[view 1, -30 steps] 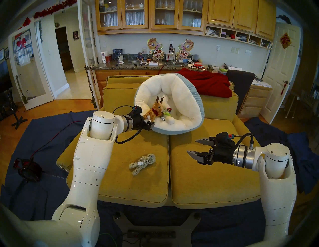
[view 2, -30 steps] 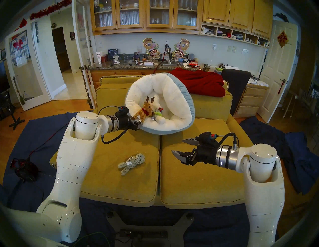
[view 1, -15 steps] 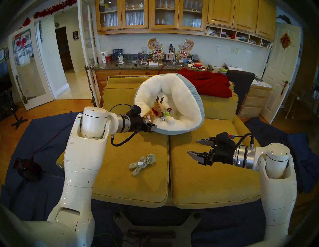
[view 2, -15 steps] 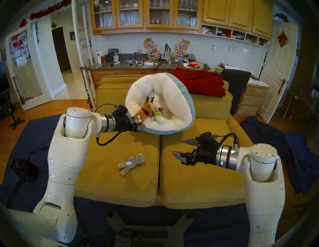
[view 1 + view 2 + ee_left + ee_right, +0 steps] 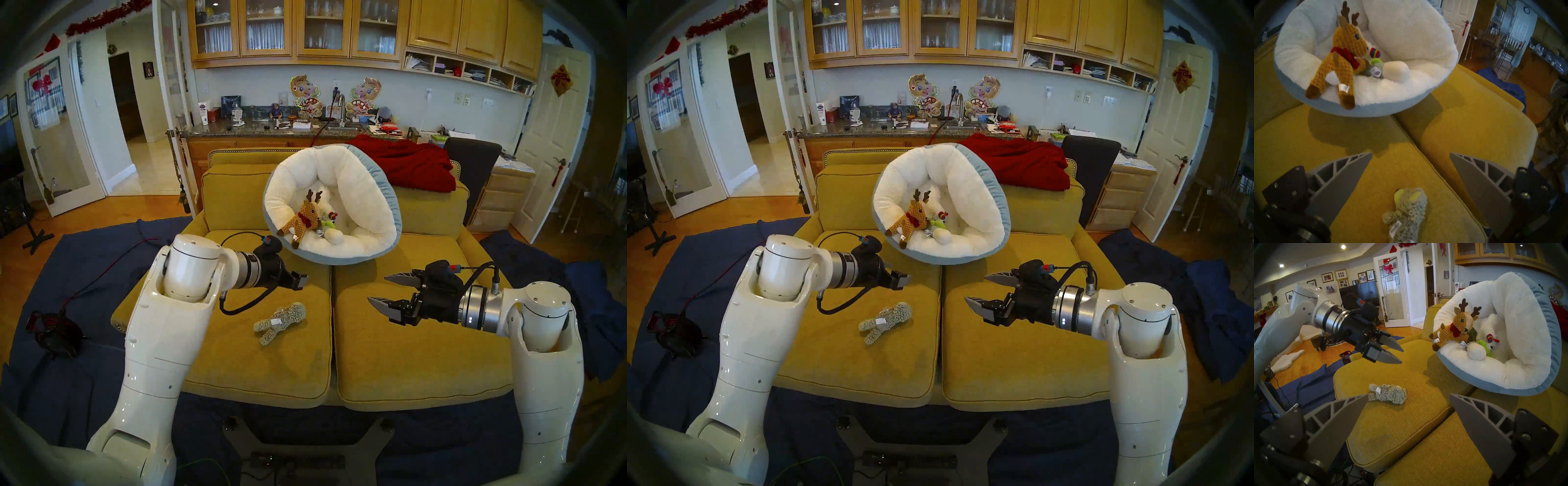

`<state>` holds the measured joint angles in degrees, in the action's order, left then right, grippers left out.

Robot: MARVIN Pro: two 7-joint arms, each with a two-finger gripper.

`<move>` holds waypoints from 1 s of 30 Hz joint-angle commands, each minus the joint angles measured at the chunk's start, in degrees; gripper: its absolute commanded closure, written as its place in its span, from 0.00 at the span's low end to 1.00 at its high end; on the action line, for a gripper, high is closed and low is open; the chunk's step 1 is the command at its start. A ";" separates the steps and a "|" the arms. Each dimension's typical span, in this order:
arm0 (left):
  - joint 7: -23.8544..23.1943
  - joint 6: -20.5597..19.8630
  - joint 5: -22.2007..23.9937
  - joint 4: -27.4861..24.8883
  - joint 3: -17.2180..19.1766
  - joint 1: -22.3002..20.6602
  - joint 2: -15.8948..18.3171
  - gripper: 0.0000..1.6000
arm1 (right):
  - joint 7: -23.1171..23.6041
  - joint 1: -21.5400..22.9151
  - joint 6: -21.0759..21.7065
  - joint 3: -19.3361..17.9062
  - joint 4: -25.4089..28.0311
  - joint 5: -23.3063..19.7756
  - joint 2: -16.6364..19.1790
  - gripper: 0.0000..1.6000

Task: Put toys into dog bed

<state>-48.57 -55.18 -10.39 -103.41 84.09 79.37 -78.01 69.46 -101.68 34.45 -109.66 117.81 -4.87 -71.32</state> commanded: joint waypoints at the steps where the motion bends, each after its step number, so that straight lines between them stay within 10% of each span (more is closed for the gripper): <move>1: 1.90 0.18 -1.25 -0.75 -0.89 -1.66 -1.41 0.00 | -0.19 0.72 -0.02 -0.27 1.39 -0.23 -0.15 0.00; 30: -5.78 0.18 -6.06 5.68 -11.14 -5.23 7.46 0.00 | -0.19 0.72 -0.04 -0.28 1.39 -0.23 -0.16 0.00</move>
<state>-49.56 -55.18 -17.81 -98.22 73.33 76.82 -71.11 69.42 -101.70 34.37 -109.70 117.84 -4.85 -71.33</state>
